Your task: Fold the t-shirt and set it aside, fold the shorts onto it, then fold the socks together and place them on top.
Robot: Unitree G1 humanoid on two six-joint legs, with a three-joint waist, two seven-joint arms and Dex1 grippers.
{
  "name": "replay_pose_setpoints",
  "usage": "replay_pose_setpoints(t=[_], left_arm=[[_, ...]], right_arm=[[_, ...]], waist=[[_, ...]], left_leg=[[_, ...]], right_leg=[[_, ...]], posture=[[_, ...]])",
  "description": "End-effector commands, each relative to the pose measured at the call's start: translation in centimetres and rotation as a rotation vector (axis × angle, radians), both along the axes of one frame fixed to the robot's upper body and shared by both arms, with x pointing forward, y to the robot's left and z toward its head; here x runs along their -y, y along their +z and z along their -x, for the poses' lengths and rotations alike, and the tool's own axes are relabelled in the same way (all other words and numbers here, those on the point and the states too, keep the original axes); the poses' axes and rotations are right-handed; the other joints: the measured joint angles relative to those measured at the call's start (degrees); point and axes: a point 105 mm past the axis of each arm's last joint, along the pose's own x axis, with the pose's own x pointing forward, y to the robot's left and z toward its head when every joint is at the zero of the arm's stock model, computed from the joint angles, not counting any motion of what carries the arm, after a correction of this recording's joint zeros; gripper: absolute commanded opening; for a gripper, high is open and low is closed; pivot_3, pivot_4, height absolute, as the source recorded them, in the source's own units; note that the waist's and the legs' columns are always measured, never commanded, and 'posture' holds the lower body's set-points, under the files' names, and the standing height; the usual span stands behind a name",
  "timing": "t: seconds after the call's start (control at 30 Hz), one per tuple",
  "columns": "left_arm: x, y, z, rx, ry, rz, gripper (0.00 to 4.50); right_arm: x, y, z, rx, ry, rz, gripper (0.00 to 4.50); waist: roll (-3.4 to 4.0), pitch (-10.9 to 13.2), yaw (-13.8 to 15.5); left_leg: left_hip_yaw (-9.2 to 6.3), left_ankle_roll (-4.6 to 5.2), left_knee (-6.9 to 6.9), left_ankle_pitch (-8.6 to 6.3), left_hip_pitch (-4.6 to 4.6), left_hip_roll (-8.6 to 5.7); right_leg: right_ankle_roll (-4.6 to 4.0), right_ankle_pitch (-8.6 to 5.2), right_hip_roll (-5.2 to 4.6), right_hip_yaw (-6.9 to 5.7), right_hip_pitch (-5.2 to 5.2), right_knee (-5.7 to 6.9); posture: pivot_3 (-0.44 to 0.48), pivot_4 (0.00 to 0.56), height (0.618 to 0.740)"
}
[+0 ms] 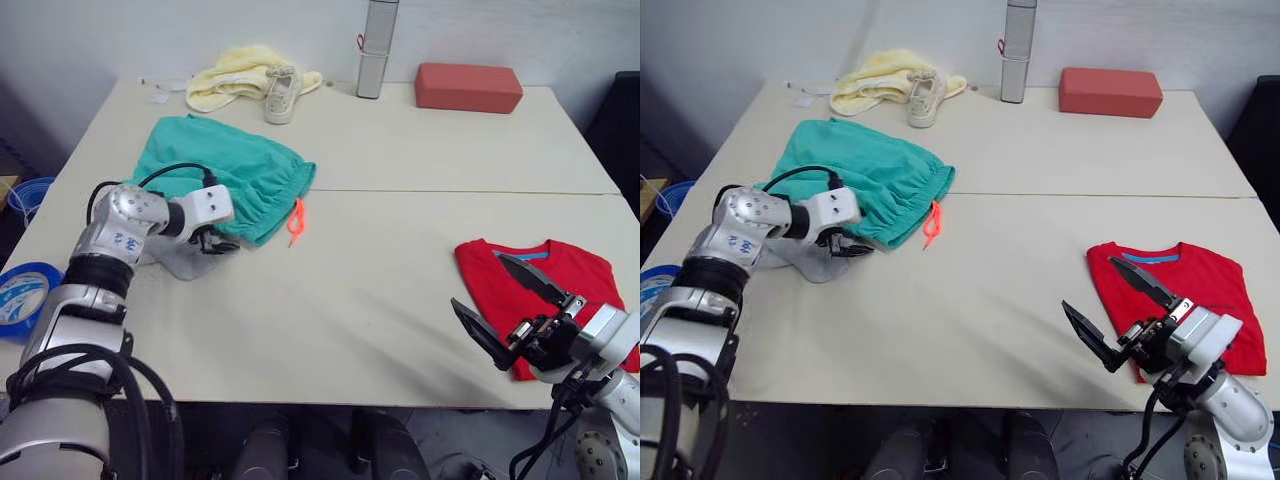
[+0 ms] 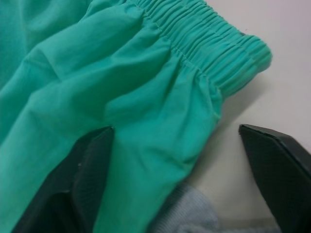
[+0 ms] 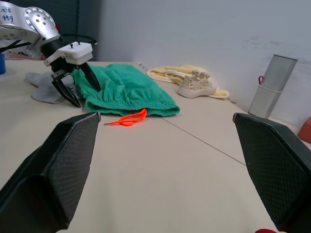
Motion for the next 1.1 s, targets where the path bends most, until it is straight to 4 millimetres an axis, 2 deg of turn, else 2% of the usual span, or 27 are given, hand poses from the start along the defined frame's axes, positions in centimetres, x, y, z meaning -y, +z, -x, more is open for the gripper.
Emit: replay_pose_setpoints(t=[0.03,0.2,0.33,0.47,0.63,0.8,0.87,0.97,1.03,1.07,1.1], left_arm=[[1.2,-0.1,-0.5,0.006,-0.025,0.031,2.92],[3.6,1.4,-1.0,0.001,-0.056,0.176,1.29],[7.6,3.9,-0.2,-0.057,-0.215,0.281,0.02],[11.4,4.7,2.1,-0.131,-0.376,0.332,0.02],[16.8,3.8,8.4,-0.284,-0.573,0.468,0.02],[20.2,1.4,14.6,-0.463,-0.676,0.543,0.02],[21.1,0.3,16.3,-0.515,-0.699,0.537,0.02],[22.3,-0.6,16.9,-0.550,-0.678,0.603,0.02],[22.0,-1.9,16.4,-0.553,-0.630,0.613,0.02],[21.6,-2.5,16.1,-0.531,-0.623,0.588,0.22],[21.3,-2.2,15.7,-0.491,-0.614,0.622,0.44]], right_arm=[[0.3,1.1,0.5,0.073,-0.056,0.011,4.50],[0.4,0.7,1.0,0.064,-0.070,0.023,4.50],[1.0,0.4,1.4,0.050,-0.092,0.036,4.50],[1.3,0.3,1.6,0.038,-0.100,0.053,4.50],[1.5,0.1,1.7,0.015,-0.097,0.060,4.50],[1.0,-0.3,2.1,-0.029,-0.057,0.068,4.50],[1.0,-0.4,2.3,-0.041,-0.052,0.070,4.50],[1.0,-0.8,2.6,-0.075,-0.029,0.086,4.50],[0.9,-0.8,2.7,-0.101,-0.007,0.090,4.50],[0.8,-0.8,2.8,-0.115,0.006,0.090,4.50],[0.8,-0.8,2.9,-0.129,0.020,0.099,4.50]], waist=[[-0.05,0.01,0.25],[-0.17,0.03,0.60],[-0.28,0.08,0.36],[-0.28,0.08,0.19],[-0.26,0.08,-0.43],[-0.26,0.07,-0.88],[-0.24,0.06,-0.88],[-0.23,0.06,-0.68],[-0.23,0.06,-0.47],[-0.23,0.05,-0.33],[-0.21,0.04,-0.31]], left_leg=[[0.00,0.02,0.06,-0.01,0.00,0.00],[-0.08,0.13,0.25,-0.07,-0.12,-0.01],[-0.07,0.14,0.38,-0.10,-0.33,-0.01],[0.01,0.26,0.63,-0.13,-0.48,-0.01],[0.01,0.30,0.68,-0.14,-0.45,0.01],[-0.06,0.28,0.74,-0.10,-0.45,0.03],[-0.07,0.29,0.75,-0.10,-0.33,0.01],[-0.10,0.28,0.73,-0.11,-0.15,0.01],[-0.11,0.31,0.73,-0.14,-0.09,-0.01],[-0.12,0.31,0.73,-0.15,-0.07,0.00],[-0.14,0.29,0.72,-0.16,-0.05,-0.01]], right_leg=[[0.00,0.00,-0.03,0.03,-0.01,0.03],[0.00,0.01,-0.16,0.33,-0.05,0.12],[0.05,0.03,-0.10,0.23,-0.15,0.19],[0.25,0.14,-0.02,0.02,-0.20,0.22],[0.30,0.16,-0.04,0.41,-0.14,0.19],[0.28,0.15,-0.05,0.51,-0.10,0.18],[0.26,0.14,-0.08,0.54,-0.01,0.12],[0.24,0.13,-0.13,0.53,0.16,0.10],[0.24,0.13,-0.16,0.54,0.22,0.10],[0.23,0.13,-0.16,0.54,0.25,0.09],[0.22,0.12,-0.17,0.54,0.27,0.09]], posture=[[0.000,0.150,0.740],[0.000,0.150,0.740],[0.000,0.150,0.740],[0.000,0.150,0.740],[0.000,0.150,0.740],[0.000,0.150,0.740],[0.000,0.150,0.740],[0.000,0.150,0.740],[0.000,0.150,0.740],[0.000,0.150,0.740],[0.000,0.150,0.740]])
